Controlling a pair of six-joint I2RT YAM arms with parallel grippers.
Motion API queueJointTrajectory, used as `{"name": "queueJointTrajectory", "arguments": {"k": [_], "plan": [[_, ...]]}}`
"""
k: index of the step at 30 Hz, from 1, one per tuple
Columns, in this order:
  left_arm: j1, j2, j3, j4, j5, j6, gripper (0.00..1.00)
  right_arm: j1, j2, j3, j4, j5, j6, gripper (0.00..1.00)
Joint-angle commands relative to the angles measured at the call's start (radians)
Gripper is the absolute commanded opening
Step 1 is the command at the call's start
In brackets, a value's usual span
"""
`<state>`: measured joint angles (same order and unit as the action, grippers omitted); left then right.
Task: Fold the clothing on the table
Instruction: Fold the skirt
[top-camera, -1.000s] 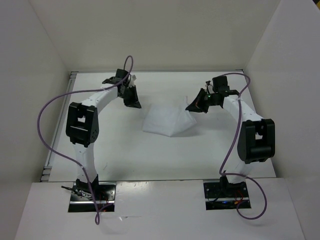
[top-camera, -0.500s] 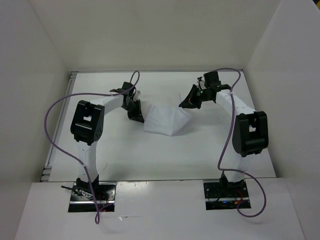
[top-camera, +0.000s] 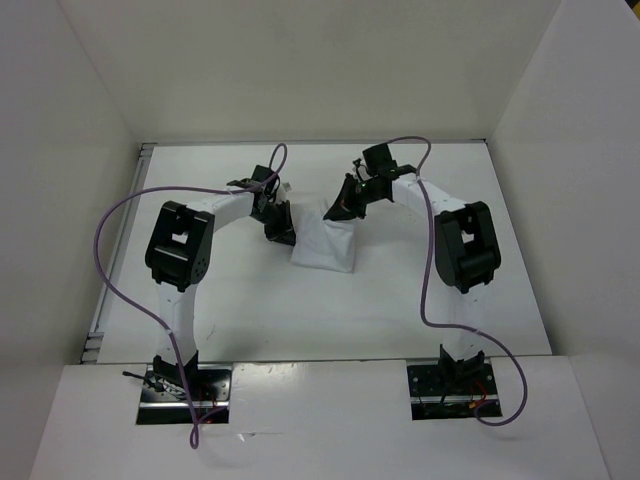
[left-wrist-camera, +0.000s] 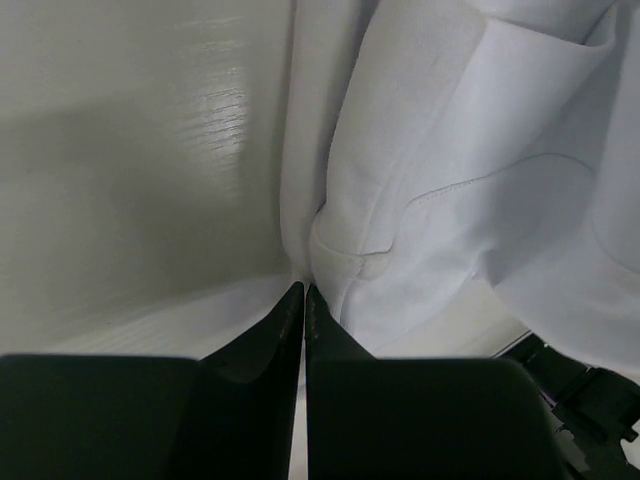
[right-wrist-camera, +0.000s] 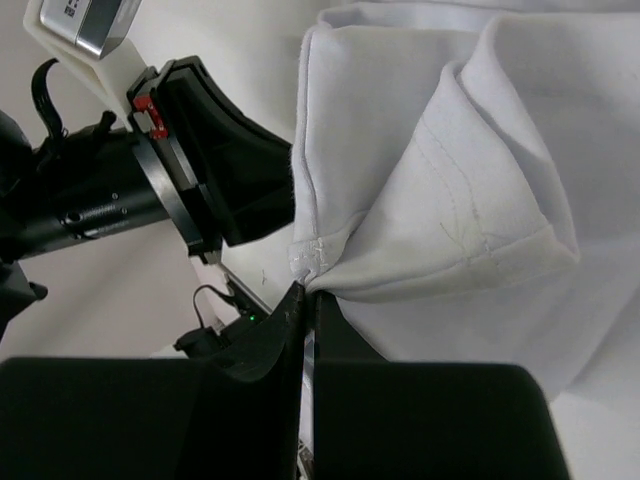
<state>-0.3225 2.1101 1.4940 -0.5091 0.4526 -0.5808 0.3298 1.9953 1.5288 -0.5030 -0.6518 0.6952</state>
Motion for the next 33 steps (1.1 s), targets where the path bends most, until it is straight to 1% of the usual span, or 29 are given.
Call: {"name": "queueJointTrajectory", "arguments": {"k": [1, 6, 12, 14, 15, 16, 17, 19, 20, 21, 23, 24, 25, 27, 29, 30, 31, 32, 33], "plan": [[-0.012, 0.001, 0.009, 0.017, 0.035, -0.007, 0.07, 0.037, 0.045, 0.094, 0.044, -0.02, 0.038, 0.0], [-0.012, -0.008, 0.0, 0.017, 0.044, -0.007, 0.07, 0.072, 0.126, 0.171, 0.044, -0.02, 0.049, 0.0], [-0.012, -0.009, -0.009, 0.007, 0.044, 0.002, 0.07, 0.092, 0.187, 0.214, 0.044, -0.011, 0.059, 0.0], [-0.012, -0.009, -0.009, 0.007, 0.044, 0.002, 0.07, 0.101, 0.197, 0.223, 0.044, -0.011, 0.069, 0.02], [-0.012, -0.009, -0.009, 0.007, 0.044, 0.002, 0.07, 0.113, 0.197, 0.223, 0.044, -0.011, 0.069, 0.05], [-0.012, -0.009, -0.009, 0.007, 0.044, 0.012, 0.07, 0.114, 0.206, 0.223, 0.053, -0.011, 0.069, 0.15], [-0.012, -0.009, -0.009, 0.007, 0.044, 0.012, 0.07, 0.123, 0.206, 0.214, 0.066, -0.04, 0.081, 0.2], [0.016, -0.009, 0.0, -0.002, 0.044, 0.021, 0.07, 0.123, 0.194, 0.171, 0.157, -0.089, 0.122, 0.27], [0.016, -0.009, 0.0, -0.002, 0.044, 0.021, 0.07, 0.123, 0.185, 0.156, 0.2, -0.144, 0.141, 0.34], [0.032, -0.009, 0.0, -0.011, 0.035, 0.021, 0.07, 0.123, 0.184, 0.145, 0.271, -0.163, 0.156, 0.36], [0.063, -0.018, 0.011, -0.02, 0.025, 0.041, 0.07, 0.123, 0.151, 0.133, 0.331, -0.202, 0.203, 0.4], [0.075, -0.018, 0.023, -0.032, 0.012, 0.041, 0.07, 0.123, 0.139, 0.119, 0.396, -0.215, 0.225, 0.4], [0.098, -0.028, 0.023, -0.032, 0.012, 0.053, 0.07, 0.111, 0.116, 0.119, 0.409, -0.215, 0.243, 0.4], [0.125, -0.048, 0.046, -0.06, -0.008, 0.062, 0.06, 0.1, 0.09, 0.139, 0.384, -0.215, 0.244, 0.4], [0.158, -0.099, 0.046, -0.069, -0.046, 0.073, 0.06, 0.077, 0.025, 0.139, 0.327, -0.189, 0.199, 0.4], [0.168, -0.119, 0.046, -0.069, -0.046, 0.073, 0.06, 0.06, -0.001, 0.139, 0.299, -0.143, 0.181, 0.4], [0.168, -0.155, 0.057, -0.081, -0.055, 0.087, 0.06, 0.06, -0.025, 0.139, 0.22, -0.108, 0.159, 0.4], [0.177, -0.173, 0.066, -0.1, -0.037, 0.107, 0.06, 0.048, -0.07, 0.139, 0.174, -0.067, 0.111, 0.37], [0.177, -0.191, 0.075, -0.1, -0.019, 0.107, 0.06, 0.048, -0.088, 0.119, 0.132, 0.023, 0.089, 0.33]]}}
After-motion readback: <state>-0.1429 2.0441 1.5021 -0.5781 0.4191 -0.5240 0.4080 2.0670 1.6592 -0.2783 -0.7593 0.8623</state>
